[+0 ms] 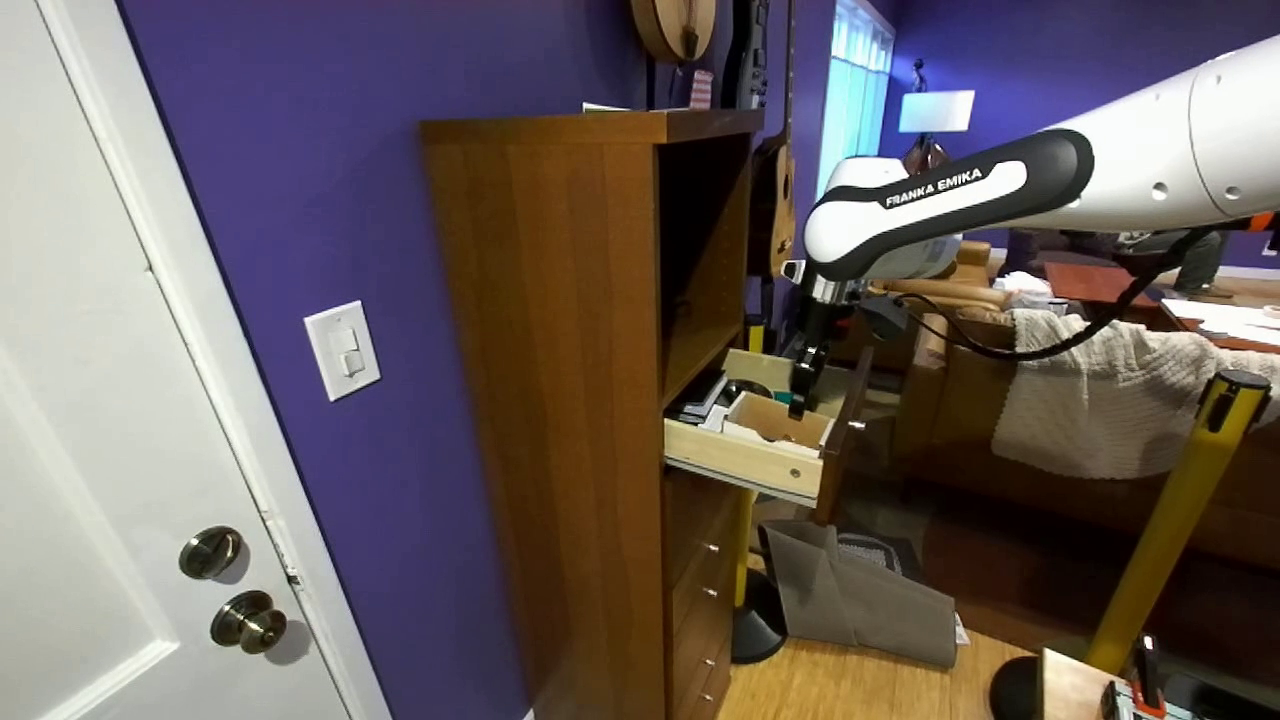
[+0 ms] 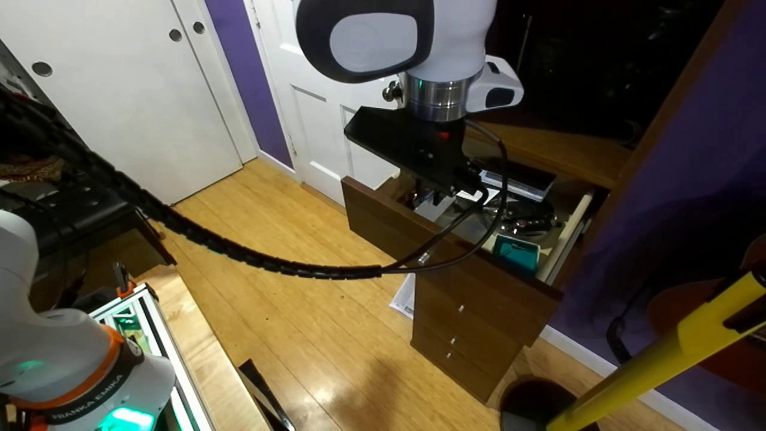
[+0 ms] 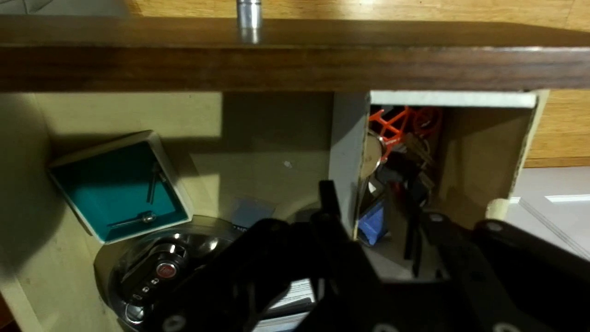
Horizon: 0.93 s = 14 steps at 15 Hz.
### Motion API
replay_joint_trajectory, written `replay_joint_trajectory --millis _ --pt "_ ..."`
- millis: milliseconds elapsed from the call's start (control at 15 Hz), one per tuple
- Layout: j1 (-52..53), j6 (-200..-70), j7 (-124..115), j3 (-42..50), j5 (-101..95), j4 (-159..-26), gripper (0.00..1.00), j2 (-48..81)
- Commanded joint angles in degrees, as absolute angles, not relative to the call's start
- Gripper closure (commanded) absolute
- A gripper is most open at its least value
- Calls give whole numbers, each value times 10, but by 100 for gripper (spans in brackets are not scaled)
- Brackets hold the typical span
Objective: Put the small white drawer in the top drawer and then close the drawer
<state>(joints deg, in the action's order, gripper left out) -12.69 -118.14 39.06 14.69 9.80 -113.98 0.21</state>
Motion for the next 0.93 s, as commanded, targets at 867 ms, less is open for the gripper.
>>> replay_joint_trajectory --millis 867 --pt "-129 -1021 277 150 23 -1158 0 -141"
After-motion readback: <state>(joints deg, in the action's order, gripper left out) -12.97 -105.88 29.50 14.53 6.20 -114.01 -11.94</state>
